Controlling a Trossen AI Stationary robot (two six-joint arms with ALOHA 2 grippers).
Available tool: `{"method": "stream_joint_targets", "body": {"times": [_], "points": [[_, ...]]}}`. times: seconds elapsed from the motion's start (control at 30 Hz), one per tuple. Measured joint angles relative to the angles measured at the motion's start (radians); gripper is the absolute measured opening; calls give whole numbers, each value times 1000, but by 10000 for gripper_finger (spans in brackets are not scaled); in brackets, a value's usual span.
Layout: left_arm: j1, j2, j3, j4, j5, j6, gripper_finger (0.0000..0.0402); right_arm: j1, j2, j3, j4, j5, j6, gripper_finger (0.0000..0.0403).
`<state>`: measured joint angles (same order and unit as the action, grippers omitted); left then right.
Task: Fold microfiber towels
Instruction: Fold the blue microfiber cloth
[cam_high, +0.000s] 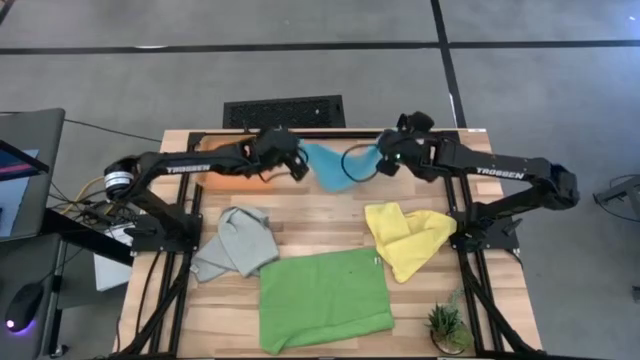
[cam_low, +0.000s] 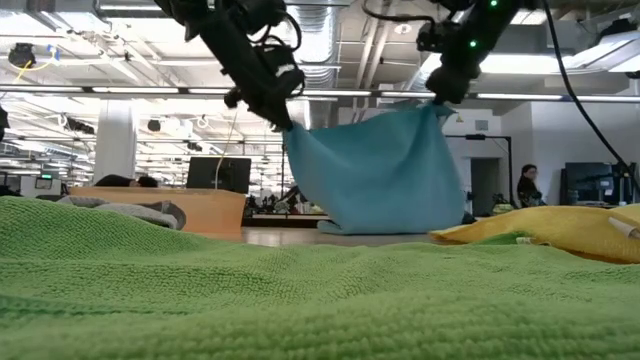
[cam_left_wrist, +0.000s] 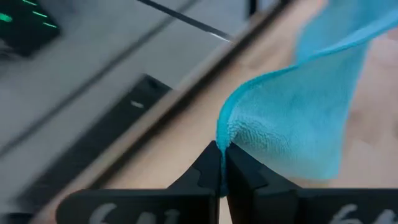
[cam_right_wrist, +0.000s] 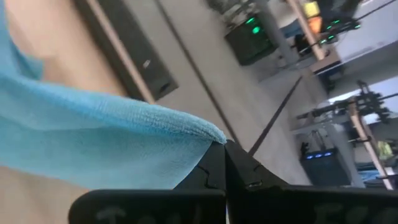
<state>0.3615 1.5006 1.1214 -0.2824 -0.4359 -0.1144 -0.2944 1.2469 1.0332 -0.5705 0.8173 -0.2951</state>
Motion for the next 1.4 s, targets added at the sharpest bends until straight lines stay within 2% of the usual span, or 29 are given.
{"method": "stream_joint_targets", "body": {"times": [0.2, 0.4, 0.57, 0.67, 0.87, 1.07, 1.4], "points": [[94, 6, 155, -33, -23, 135, 0, -77, 2, 0, 179, 6, -116, 8], [112, 6, 269, -76, -45, 220, 0, -90, -6, 1, 271, 82, -208, 8], [84, 6, 279, -247, -41, 189, 0, -45, -6, 1, 155, 74, -152, 8], [59, 6, 272, -388, -41, 125, 0, -14, -6, 1, 25, 47, -58, 8], [-6, 6, 208, -516, -39, 22, 0, 44, -5, -4, -207, -46, 161, 8], [-78, 7, 141, -549, 3, -63, 0, 124, -5, -62, -282, -146, 267, 8], [-230, 6, 68, -569, 143, -197, 0, 310, 0, -74, -431, -281, 486, 8]]}}
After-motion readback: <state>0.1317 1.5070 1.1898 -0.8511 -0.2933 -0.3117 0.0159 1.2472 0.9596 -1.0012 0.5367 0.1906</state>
